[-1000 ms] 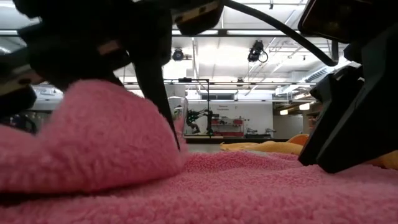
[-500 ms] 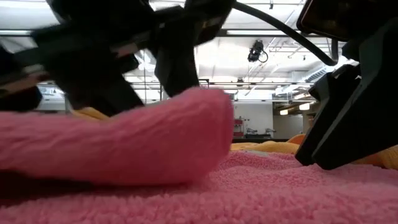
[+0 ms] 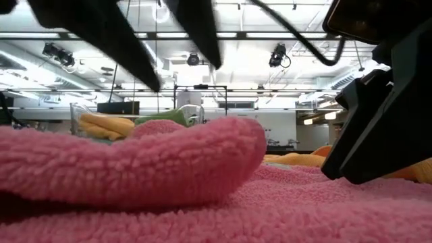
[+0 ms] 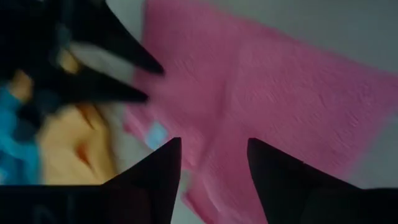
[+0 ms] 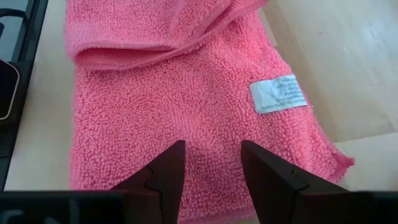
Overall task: Fold microfiber towels
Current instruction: Fold the pink microfiber towel
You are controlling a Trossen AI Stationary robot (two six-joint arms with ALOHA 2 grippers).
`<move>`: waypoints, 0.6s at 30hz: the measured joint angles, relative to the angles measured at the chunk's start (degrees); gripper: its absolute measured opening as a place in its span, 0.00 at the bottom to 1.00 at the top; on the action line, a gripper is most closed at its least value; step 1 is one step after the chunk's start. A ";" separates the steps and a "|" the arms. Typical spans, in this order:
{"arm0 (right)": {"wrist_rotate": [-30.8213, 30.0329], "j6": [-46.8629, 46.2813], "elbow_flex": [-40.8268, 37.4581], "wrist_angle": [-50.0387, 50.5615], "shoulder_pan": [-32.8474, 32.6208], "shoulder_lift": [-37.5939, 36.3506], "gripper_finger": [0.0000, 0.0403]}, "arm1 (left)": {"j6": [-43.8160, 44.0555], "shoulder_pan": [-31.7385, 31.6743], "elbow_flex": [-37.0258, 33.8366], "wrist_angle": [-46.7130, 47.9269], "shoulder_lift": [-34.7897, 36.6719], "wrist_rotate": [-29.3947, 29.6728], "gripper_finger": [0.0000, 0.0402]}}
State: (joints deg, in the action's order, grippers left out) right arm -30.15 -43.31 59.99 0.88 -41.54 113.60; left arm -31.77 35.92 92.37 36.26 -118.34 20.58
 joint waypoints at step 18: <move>0.02 0.90 0.00 0.03 0.00 0.00 0.41 | 9.95 -5.44 -12.43 -13.87 0.04 -8.78 0.39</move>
State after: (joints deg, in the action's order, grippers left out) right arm -30.13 -42.41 59.99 0.91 -41.54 113.60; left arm -21.82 30.48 79.94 22.40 -118.30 11.81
